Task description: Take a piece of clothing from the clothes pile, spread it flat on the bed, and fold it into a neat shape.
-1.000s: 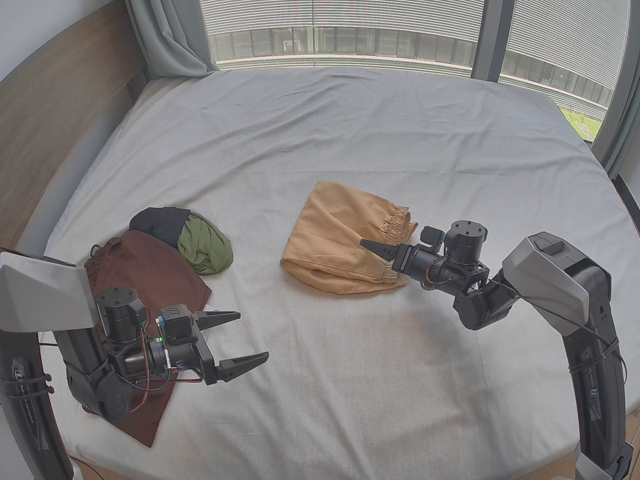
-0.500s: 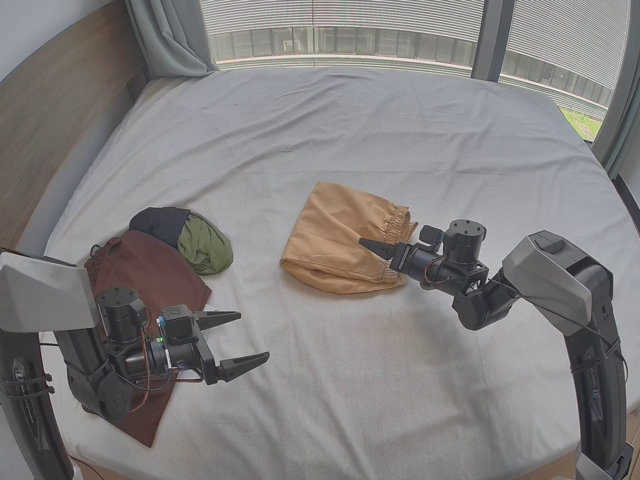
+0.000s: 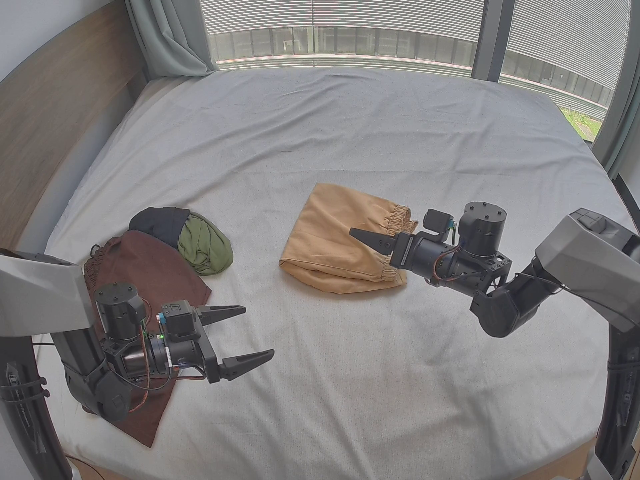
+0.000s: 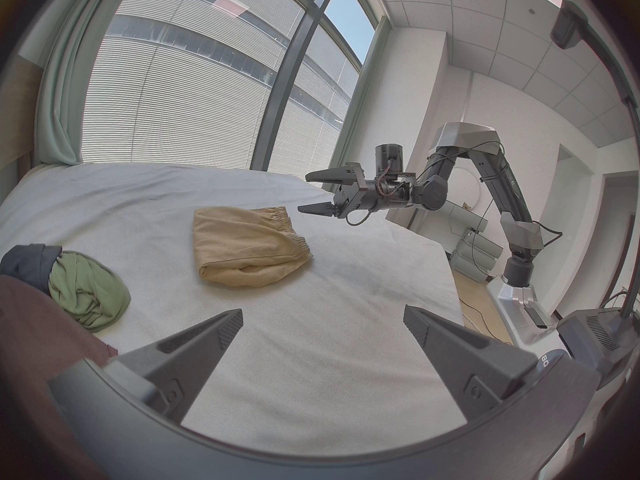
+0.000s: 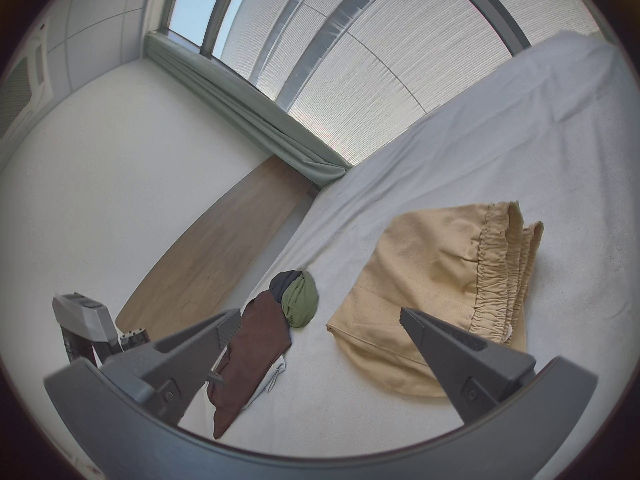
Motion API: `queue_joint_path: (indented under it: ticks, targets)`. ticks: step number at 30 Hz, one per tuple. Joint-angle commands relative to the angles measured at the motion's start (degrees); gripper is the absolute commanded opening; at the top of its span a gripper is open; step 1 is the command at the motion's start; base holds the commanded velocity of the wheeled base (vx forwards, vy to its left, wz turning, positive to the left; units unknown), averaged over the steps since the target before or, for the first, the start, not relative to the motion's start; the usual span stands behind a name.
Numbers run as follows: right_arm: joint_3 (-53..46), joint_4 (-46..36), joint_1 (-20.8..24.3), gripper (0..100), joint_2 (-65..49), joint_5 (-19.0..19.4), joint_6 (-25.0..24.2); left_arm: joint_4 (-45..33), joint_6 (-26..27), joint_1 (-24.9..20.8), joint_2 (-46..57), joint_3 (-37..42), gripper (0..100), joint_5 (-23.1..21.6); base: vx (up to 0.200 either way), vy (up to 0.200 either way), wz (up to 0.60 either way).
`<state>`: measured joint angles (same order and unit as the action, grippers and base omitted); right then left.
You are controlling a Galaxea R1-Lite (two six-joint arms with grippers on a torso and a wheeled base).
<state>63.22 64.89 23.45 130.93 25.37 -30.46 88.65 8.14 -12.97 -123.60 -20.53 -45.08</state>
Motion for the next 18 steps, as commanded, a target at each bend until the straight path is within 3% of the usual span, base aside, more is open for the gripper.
queue_joint_path:
  ticks: [1,5,6,11,18]
  targets:
    - [-11.36,6.3,6.25,100,-10.34,-4.19,5.06,0.03,-0.06,-1.88,4.6,0.31,100,-0.01,0.0,0.0,0.0]
    - [-16.02,7.36,9.06,100,-13.77,-5.68,8.67,0.03,-0.06,-3.03,6.79,0.84,100,-0.53,0.0,0.0,0.0]
    - [-19.01,7.44,9.77,100,-16.14,-6.82,11.74,-0.14,-0.15,-4.26,9.34,1.37,100,-0.71,0.0,0.0,0.0]
    - [-24.55,7.71,8.8,100,-20.71,-8.67,19.21,-0.5,-0.23,-8.65,13.74,2.95,100,-0.62,0.0,0.0,0.0]
    - [-34.74,7.97,5.37,100,-31.52,-10.25,24.22,-1.2,-0.23,-12.34,19.54,9.81,100,-0.01,0.0,0.0,0.0]
